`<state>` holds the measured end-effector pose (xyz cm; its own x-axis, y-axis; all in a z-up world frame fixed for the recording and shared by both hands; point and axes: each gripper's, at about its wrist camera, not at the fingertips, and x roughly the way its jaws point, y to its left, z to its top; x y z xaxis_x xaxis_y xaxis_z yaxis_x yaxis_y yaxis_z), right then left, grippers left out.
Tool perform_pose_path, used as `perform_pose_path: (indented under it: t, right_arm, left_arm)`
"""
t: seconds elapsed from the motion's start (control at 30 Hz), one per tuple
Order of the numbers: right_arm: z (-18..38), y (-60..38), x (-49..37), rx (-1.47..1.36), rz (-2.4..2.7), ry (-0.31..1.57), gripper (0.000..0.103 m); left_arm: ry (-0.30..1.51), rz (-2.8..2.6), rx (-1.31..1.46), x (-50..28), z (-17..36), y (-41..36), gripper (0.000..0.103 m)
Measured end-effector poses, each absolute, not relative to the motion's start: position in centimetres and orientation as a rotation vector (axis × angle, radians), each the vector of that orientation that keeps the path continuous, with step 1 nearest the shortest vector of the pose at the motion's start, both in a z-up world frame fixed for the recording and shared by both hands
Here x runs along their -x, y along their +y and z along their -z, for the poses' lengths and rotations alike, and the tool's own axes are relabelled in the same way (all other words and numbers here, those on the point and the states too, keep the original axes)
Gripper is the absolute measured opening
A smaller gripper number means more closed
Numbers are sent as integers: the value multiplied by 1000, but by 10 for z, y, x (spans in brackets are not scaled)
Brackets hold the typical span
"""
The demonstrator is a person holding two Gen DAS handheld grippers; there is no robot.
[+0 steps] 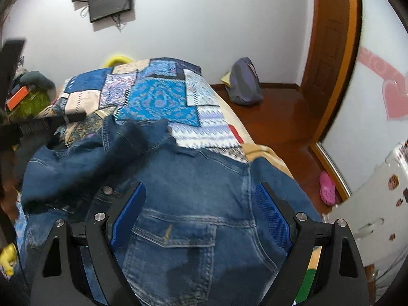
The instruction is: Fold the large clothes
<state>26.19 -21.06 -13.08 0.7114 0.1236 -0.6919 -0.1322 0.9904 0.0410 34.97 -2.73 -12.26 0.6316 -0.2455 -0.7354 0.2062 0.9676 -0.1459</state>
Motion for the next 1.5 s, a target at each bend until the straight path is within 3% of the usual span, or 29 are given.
perform_pose_path:
  t: [0.33, 0.4, 0.47, 0.53, 0.77, 0.97, 1.1, 1.2, 1.37, 1.4, 1.5]
  right_arm:
    - [137, -227, -257, 15, -130, 803, 86]
    - [140, -225, -260, 10, -150, 824, 86]
    - [142, -220, -264, 4, -177, 842, 86]
    - [145, -214, -269, -10, -218, 864, 86]
    - [175, -183, -303, -142, -384, 1010, 86]
    - [216, -162, -338, -301, -412, 1169, 85]
    - [245, -153, -356, -395, -401, 1262, 74]
    - [255, -150, -361, -434, -367, 1263, 71]
    - [254, -150, -370, -435, -307, 1239, 48]
    - [253, -150, -371, -420, -280, 1227, 34]
    - [241, -140, -370, -324, -265, 1184, 27]
  left_arm:
    - [1052, 359, -54, -341, 180, -71, 7]
    - [1041, 362, -85, -332, 173, -68, 18]
    - [1012, 345, -106, -324, 165, -60, 49]
    - [963, 305, -123, -313, 152, -42, 64]
    - [924, 137, -139, -286, 137, 36, 87]
    - [975, -39, -60, -254, 157, 123, 87]
    - [1024, -79, 47, -233, 177, 168, 87]
    - [1047, -88, 131, -219, 192, 188, 88]
    - [1099, -84, 177, -210, 219, 199, 88]
    - [1112, -89, 167, -211, 225, 198, 88]
    - [1151, -83, 167, -217, 243, 196, 88]
